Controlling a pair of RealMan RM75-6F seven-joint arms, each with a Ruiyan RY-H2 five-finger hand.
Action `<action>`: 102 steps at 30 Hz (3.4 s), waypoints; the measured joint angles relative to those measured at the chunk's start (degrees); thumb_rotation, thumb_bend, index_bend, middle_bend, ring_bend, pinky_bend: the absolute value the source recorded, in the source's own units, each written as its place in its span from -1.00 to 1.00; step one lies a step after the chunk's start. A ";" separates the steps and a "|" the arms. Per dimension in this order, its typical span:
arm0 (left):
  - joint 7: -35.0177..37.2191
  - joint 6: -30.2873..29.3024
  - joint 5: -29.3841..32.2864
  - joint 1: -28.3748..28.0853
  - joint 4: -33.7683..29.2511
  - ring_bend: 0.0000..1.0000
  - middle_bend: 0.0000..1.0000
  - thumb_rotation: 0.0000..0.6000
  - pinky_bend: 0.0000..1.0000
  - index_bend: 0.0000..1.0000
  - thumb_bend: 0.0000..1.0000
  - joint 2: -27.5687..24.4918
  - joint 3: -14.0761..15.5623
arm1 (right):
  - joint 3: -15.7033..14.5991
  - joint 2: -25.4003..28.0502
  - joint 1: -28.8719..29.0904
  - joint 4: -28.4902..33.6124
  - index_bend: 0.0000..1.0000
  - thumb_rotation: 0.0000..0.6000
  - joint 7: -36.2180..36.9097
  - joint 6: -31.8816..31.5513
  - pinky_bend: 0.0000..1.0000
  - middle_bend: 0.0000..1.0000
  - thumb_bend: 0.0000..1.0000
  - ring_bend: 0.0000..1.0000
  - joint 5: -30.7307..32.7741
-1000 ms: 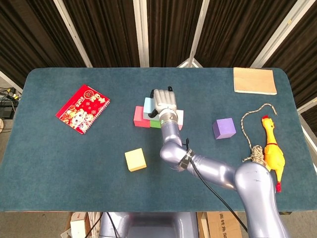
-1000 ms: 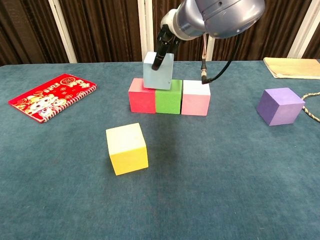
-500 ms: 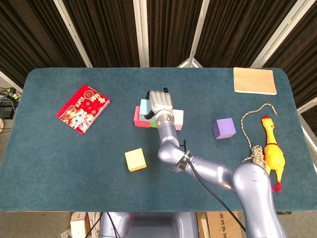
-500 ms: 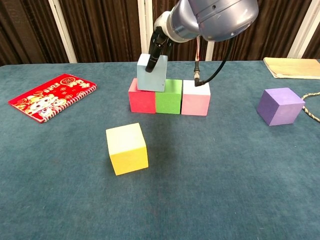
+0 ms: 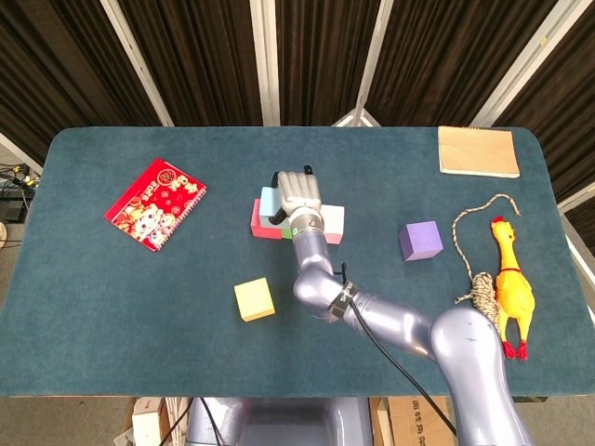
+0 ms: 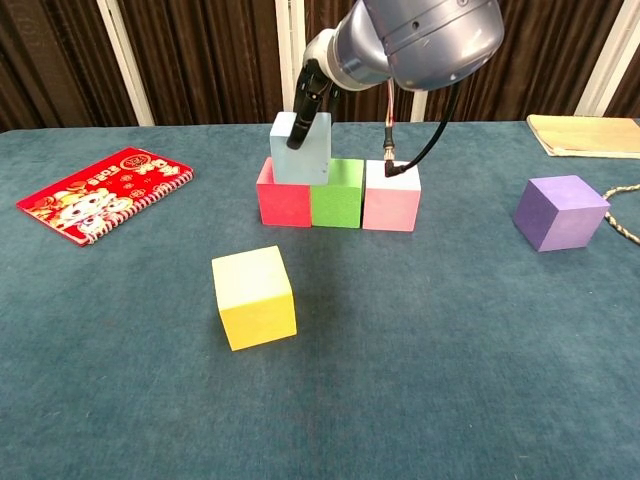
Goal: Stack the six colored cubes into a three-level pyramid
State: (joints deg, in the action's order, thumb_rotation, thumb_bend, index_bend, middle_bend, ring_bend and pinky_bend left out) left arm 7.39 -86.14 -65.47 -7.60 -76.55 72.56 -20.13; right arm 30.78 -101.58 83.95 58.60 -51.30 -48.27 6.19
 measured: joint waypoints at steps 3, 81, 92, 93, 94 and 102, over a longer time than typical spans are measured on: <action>0.00 -0.14 -0.10 0.03 -0.04 -0.99 -0.78 1.00 -1.00 -0.70 -0.37 0.00 0.02 | 0.04 0.00 0.05 -0.02 0.12 1.00 -0.52 0.25 -1.00 0.07 0.43 -0.32 0.39; -0.86 -0.21 0.00 -0.15 0.07 -0.99 -0.78 1.00 -1.00 -0.69 -0.37 0.41 -0.01 | 2.54 2.28 -0.59 5.15 -0.68 1.00 -2.58 -1.75 -1.00 -0.51 -0.80 -0.59 0.41; -1.28 -0.11 -0.12 -0.24 -0.04 -0.99 -0.78 1.00 -1.00 -0.69 -0.37 0.49 0.17 | 2.44 5.60 -0.94 10.04 -0.68 1.00 -3.65 -2.71 -1.00 -0.63 -0.80 -0.66 2.27; -1.33 -0.06 -0.14 -0.27 0.00 -0.99 -0.78 1.00 -1.00 -0.69 -0.37 0.52 0.21 | 2.53 6.03 -1.02 10.79 -0.68 1.00 -3.52 -2.87 -1.00 -0.63 -0.80 -0.66 2.21; -1.37 -0.01 -0.15 -0.32 0.06 -0.99 -0.78 1.00 -1.00 -0.69 -0.37 0.55 0.22 | 2.63 6.43 -1.13 11.47 -0.68 1.00 -3.33 -2.98 -1.00 -0.63 -0.80 -0.66 2.10; -0.87 -0.54 -0.11 -0.06 -0.04 -0.99 -0.78 1.00 -1.00 -0.69 -0.37 0.35 -0.04 | 3.91 13.02 -5.85 21.15 -0.68 1.00 3.13 -3.96 -1.00 -0.63 -0.81 -0.66 -5.93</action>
State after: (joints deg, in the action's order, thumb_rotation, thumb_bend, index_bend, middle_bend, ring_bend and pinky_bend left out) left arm 6.52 -86.68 -65.58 -7.66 -76.59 72.91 -20.17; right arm 34.69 -88.56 78.10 79.75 -48.17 -52.23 0.26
